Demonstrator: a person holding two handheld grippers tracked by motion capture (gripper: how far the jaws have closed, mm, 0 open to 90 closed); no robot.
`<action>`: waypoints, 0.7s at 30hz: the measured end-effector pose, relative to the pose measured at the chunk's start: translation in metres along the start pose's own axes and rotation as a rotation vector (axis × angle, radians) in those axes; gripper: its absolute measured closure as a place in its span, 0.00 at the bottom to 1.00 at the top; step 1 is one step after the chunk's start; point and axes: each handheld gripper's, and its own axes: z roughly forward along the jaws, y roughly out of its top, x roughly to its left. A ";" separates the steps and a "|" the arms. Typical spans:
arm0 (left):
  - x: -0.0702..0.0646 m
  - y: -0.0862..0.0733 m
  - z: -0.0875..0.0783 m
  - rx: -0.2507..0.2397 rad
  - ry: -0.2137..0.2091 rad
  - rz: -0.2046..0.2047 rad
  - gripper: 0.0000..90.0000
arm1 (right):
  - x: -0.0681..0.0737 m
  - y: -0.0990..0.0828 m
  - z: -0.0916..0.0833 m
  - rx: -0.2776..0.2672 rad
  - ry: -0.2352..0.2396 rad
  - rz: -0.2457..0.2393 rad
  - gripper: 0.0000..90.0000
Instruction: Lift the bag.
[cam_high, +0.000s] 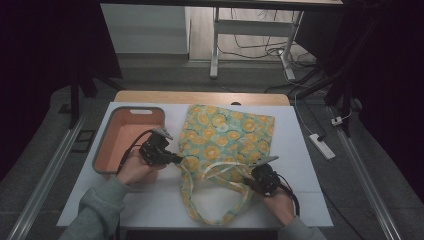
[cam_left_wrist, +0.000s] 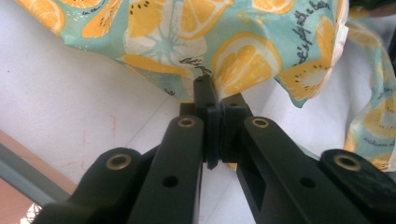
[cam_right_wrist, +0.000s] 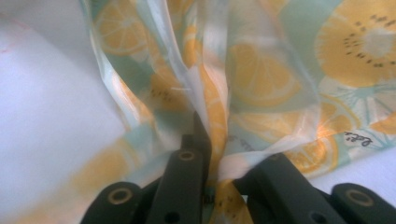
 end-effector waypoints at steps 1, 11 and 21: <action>-0.001 0.000 -0.001 -0.005 -0.003 0.000 0.98 | -0.001 -0.001 -0.004 -0.008 0.007 0.003 0.97; -0.015 0.006 -0.015 -0.059 -0.013 0.045 0.98 | -0.006 0.010 -0.078 -0.274 0.043 -0.008 0.98; -0.015 0.012 -0.039 -0.157 -0.033 0.046 0.99 | -0.017 0.026 -0.113 -0.410 0.066 -0.020 0.99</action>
